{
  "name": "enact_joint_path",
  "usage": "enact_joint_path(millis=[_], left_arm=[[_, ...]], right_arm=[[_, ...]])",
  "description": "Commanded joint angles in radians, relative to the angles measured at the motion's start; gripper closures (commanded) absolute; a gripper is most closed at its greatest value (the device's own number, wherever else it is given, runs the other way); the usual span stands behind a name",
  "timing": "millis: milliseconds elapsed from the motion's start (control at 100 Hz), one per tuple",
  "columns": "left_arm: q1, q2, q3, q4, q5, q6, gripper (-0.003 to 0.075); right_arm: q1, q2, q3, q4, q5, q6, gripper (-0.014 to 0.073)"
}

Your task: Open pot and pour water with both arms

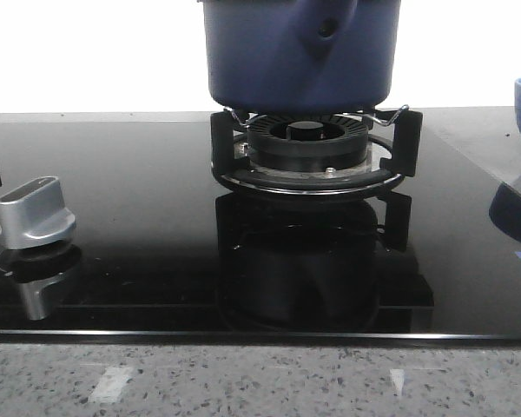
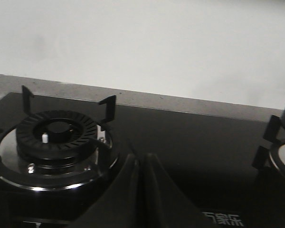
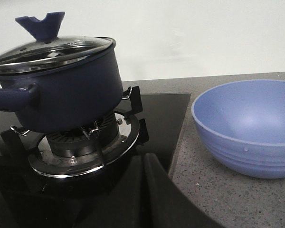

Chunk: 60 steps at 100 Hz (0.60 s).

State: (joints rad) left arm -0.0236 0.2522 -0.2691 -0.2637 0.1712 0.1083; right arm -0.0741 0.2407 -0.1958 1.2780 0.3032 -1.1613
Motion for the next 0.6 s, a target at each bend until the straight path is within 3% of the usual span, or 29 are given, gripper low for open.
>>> enact_joint_path(millis=[0,360,590], left_arm=[[-0.019,-0.036,0.019,0.158,-0.123,-0.137,0.0741],[-0.037,-0.286,0.298,0.245,-0.171,-0.137,0.0741],[-0.043,-0.284,0.303,0.229,-0.066,-0.137,0.0741]], right_arm=[[0.001,0.006,-0.026,0.024,-0.027,-0.014,0.0661],[0.001,0.006,-0.026,0.024,-0.027,-0.014,0.0661],[0.001,0.006,-0.026,0.024,-0.026,-0.014,0.0661]])
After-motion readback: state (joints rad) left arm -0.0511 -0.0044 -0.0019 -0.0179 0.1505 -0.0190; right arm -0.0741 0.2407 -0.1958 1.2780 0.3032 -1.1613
